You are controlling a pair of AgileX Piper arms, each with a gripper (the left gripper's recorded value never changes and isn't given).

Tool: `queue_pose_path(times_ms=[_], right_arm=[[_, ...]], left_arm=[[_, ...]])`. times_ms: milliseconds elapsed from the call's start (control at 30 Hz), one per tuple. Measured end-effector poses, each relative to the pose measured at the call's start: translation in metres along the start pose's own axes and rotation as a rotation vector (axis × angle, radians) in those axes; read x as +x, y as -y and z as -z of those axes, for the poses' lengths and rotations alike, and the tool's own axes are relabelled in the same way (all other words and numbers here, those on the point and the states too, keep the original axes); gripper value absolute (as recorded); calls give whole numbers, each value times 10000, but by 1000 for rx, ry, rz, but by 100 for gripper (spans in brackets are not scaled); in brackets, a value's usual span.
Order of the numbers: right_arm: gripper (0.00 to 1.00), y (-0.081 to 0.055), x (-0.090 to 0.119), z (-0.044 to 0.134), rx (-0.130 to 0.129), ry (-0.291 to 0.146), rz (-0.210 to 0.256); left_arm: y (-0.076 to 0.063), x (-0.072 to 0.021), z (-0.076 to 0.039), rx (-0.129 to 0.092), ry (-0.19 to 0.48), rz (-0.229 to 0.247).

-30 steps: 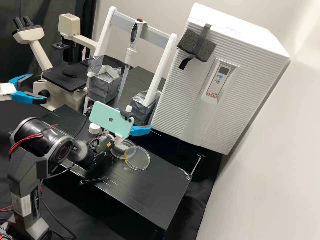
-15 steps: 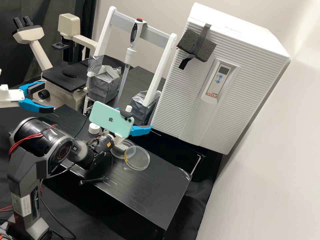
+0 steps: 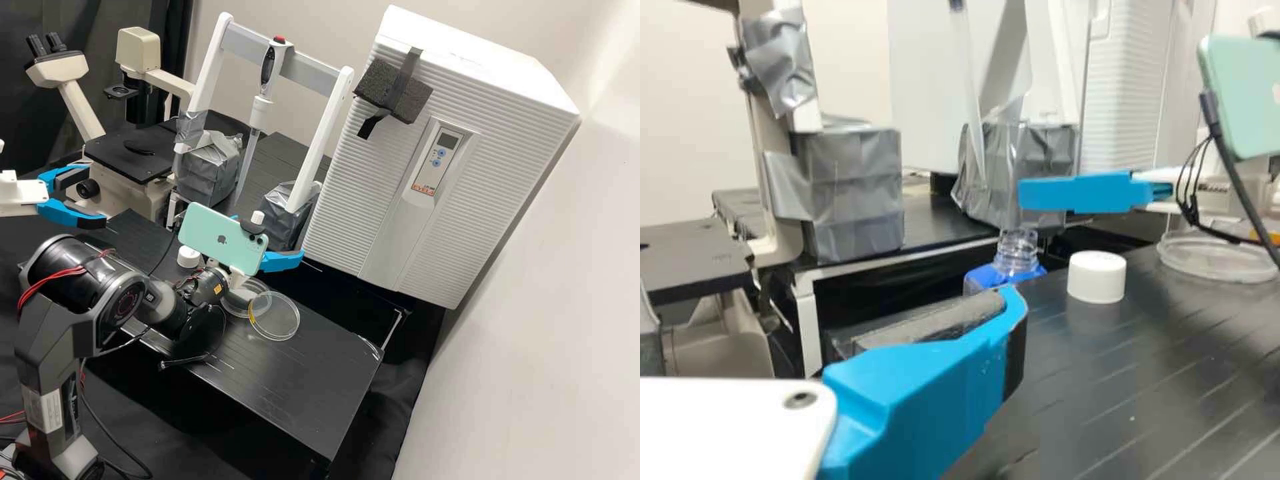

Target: Close the bottle

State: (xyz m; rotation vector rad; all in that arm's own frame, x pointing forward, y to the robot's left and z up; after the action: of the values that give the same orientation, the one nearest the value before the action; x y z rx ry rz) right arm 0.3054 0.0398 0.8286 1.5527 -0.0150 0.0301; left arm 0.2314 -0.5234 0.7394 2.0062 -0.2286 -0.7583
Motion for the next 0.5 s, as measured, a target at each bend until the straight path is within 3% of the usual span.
queue_pose_path(times_ms=[300,501], right_arm=[[100,0,0,0,0,0,0],[100,0,0,0,0,0,0]], left_arm=[[150,35,56,28,-21,71],[208,50,76,19,-23,88]])
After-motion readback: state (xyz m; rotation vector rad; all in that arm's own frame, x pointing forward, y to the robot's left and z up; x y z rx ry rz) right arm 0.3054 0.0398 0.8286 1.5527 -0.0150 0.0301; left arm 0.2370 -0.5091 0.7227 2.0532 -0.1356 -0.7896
